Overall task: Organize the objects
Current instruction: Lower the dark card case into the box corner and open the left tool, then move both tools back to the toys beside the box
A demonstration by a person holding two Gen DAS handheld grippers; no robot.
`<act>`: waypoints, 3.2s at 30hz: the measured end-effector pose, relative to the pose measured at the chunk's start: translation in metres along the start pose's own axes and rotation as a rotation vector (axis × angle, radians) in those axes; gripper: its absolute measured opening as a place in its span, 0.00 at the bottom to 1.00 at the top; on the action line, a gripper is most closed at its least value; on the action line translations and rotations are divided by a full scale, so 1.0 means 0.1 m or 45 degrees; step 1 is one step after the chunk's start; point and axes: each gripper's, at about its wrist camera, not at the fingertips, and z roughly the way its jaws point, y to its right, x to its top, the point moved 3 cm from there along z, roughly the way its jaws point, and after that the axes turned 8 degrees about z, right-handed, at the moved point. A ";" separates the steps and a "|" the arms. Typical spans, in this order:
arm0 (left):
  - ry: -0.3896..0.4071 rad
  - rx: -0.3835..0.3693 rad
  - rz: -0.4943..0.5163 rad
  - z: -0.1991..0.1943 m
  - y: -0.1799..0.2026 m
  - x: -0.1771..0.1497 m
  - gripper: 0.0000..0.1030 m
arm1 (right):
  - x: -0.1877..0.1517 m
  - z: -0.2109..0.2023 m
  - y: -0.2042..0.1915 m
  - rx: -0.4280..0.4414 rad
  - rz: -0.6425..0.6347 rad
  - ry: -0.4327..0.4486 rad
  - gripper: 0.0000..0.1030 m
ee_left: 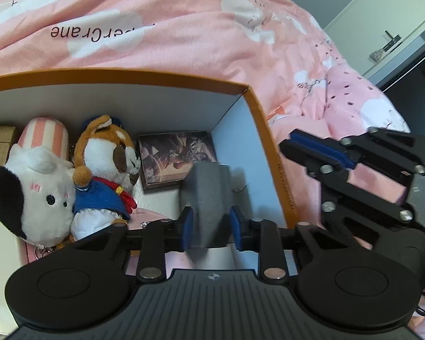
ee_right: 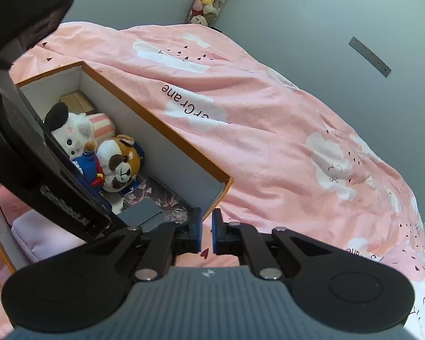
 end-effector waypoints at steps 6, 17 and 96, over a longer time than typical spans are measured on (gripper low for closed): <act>0.008 -0.029 -0.028 0.06 0.02 0.00 0.29 | -0.03 -0.04 0.02 0.002 0.001 -0.005 0.04; -0.021 -0.049 -0.119 0.03 -0.08 0.01 0.15 | -0.08 -0.02 0.00 0.008 0.018 -0.014 0.04; 0.048 0.122 0.005 -1.25 -0.42 -2.09 0.52 | -1.04 -0.82 -1.61 0.446 0.731 -0.332 0.44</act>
